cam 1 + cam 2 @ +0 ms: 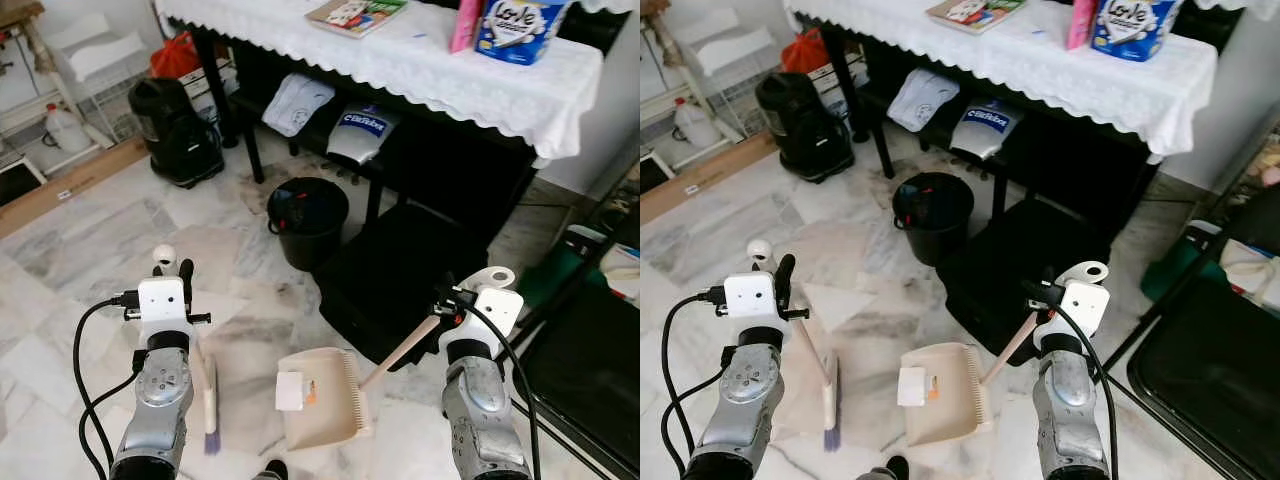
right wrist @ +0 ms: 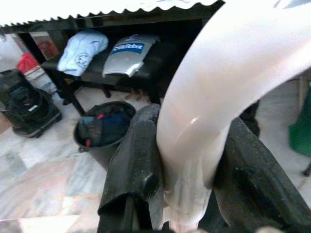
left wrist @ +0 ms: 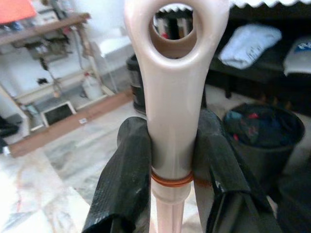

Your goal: Sweep floor

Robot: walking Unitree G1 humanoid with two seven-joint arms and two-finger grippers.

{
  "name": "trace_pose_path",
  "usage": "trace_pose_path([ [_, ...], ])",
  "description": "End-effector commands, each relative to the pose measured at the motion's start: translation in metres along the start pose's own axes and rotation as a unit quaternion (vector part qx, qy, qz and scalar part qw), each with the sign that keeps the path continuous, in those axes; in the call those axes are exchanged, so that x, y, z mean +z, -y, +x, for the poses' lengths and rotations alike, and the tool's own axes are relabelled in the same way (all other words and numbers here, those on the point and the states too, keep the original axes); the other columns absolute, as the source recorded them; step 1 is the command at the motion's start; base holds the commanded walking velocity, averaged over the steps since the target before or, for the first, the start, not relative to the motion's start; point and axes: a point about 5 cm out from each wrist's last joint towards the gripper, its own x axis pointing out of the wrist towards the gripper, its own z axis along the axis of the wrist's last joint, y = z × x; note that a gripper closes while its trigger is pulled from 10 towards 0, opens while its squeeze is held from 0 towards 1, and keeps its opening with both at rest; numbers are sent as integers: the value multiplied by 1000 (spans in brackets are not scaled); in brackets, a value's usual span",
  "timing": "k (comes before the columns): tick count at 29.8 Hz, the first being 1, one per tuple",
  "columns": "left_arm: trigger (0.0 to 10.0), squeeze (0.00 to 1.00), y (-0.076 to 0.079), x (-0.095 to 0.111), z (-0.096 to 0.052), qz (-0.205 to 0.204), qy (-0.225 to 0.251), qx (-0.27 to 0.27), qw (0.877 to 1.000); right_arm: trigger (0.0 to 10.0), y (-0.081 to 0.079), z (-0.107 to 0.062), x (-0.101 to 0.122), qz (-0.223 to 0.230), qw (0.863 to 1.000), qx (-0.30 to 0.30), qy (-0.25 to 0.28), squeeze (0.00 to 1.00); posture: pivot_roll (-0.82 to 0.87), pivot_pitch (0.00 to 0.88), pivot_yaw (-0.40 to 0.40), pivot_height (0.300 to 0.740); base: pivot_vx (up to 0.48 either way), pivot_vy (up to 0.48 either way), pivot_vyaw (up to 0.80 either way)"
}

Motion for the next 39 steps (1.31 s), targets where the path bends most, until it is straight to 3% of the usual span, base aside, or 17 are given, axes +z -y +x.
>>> trace_pose_path([
  [1, 10000, 0, 0, 6, 2, 1, 15, -1, 1000, 10000, -3, 2, 5, 8, 1000, 5, 17, 0, -10, 107, 29, 740, 0, 405, 800],
  [6, 10000, 0, 1, 7, 2, 1, 16, -4, 1000, 10000, -3, 2, 5, 9, 1000, 7, 17, 0, -11, 107, 29, 740, 0, 480, 800],
  [17, 10000, 0, 5, 7, 2, -1, 16, -7, 1000, 10000, -2, 3, 5, 9, 1000, 10, 18, 0, -14, 102, 20, 740, 0, 0, 800],
  [39, 10000, 0, -2, 4, 1, 10, 9, 5, 1000, 10000, -4, 4, 5, 4, 1000, 17, 17, 0, -12, 96, 19, 740, 0, 0, 764],
])
